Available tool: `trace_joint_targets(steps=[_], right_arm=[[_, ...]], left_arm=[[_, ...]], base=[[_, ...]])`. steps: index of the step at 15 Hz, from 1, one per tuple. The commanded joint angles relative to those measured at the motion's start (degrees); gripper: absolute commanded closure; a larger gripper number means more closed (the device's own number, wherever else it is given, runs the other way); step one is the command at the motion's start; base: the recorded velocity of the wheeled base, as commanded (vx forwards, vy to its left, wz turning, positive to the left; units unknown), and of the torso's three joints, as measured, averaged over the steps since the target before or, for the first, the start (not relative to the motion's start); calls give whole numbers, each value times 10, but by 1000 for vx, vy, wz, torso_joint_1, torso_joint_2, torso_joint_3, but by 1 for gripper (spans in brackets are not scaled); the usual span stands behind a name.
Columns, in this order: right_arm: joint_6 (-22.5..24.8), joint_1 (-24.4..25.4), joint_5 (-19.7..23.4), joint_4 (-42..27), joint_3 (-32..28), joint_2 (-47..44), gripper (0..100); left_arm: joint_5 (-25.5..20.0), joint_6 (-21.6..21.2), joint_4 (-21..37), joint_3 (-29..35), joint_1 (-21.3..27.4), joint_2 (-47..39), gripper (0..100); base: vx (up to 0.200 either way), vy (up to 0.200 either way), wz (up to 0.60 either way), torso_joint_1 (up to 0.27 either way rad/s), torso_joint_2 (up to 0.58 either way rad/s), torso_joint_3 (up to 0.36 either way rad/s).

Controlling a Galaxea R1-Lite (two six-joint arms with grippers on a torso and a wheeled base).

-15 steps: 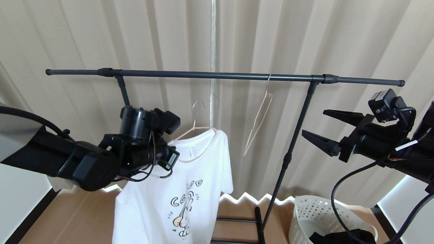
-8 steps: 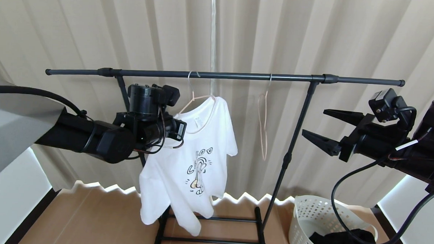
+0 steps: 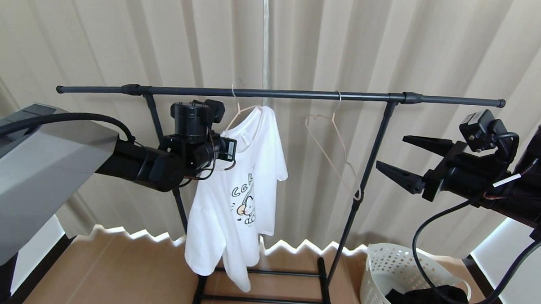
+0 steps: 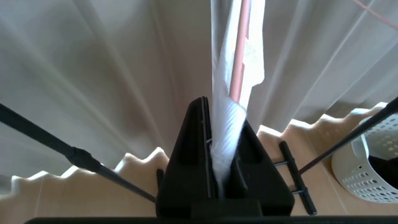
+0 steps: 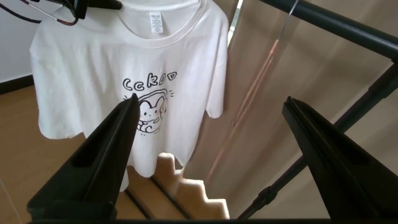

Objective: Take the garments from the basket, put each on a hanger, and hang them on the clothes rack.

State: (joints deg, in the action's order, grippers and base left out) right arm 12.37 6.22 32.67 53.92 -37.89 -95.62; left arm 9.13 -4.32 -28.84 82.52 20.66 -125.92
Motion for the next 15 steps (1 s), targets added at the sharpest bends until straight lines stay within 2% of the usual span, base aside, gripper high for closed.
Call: trace_joint_targets(steps=[1, 7, 11, 15], right_arm=[[0, 0, 0, 0, 1, -1, 0], [0, 0, 0, 1, 2, -1, 0], [0, 0, 0, 1, 3, -1, 0], [0, 0, -1, 2, 4, -1, 0]], left_arm=[[0, 0, 1, 25, 1, -19, 100], [0, -6, 18, 79, 1, -50, 100], [12, -7, 69, 127, -1, -69, 100], [23, -7, 78, 140, 1, -81, 100]], base=[[0, 0, 0, 0, 0, 0], [0, 0, 0, 0, 0, 0], [0, 0, 0, 0, 0, 0], [0, 0, 0, 0, 0, 0]])
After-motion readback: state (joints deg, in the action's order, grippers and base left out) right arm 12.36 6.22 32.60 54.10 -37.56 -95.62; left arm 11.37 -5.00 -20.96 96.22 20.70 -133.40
